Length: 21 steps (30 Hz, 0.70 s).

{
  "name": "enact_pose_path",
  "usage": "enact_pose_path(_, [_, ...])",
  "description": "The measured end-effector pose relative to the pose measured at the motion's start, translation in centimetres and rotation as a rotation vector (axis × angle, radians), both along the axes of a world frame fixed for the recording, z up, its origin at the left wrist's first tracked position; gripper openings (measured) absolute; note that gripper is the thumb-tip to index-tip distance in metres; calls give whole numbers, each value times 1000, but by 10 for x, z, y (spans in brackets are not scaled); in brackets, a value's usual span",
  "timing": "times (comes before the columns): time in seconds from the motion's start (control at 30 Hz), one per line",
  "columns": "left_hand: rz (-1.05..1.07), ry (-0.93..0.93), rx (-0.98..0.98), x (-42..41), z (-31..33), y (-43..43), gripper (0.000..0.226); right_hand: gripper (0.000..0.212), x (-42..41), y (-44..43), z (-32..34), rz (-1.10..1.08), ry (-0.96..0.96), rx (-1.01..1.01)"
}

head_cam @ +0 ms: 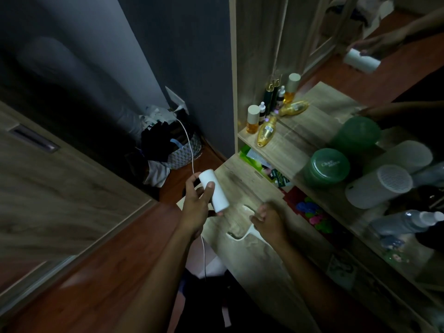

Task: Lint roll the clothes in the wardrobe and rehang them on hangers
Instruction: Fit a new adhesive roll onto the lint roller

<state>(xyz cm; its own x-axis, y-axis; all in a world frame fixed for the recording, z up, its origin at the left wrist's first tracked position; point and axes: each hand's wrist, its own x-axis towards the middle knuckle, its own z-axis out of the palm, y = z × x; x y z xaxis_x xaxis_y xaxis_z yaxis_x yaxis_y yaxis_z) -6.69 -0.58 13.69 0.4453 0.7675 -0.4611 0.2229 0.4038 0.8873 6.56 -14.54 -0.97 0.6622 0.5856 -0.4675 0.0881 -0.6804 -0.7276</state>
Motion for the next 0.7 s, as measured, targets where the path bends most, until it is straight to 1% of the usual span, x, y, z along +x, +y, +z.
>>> enact_pose_path(0.17, [9, 13, 2, -1, -2, -1, 37, 30, -7, -11, -14, 68, -168, -189])
enact_pose_path(0.23, [6, 20, 7, -1, -3, -1, 36, 32, -11, -13, -18, 93, -156, -224])
enact_pose_path(0.3, [4, 21, 6, -2, -4, -1, 37, 34, -14, -15, -21, 127, -135, -217])
enact_pose_path(0.37, [2, 21, 4, -3, -3, 0, 37, 39, -16, -14, -19, 152, -131, -192])
enact_pose_path(0.5, [7, 23, -8, -7, -3, 4, 38, 46, -18, -10, -2, 132, -98, -50])
enact_pose_path(0.6, [19, 28, -17, -9, -4, 8, 38, 42, -15, -3, 17, 93, -85, 37])
enact_pose_path(0.7, [13, 21, -27, -11, -4, 10, 37, 38, -9, 7, 42, 107, -30, 104])
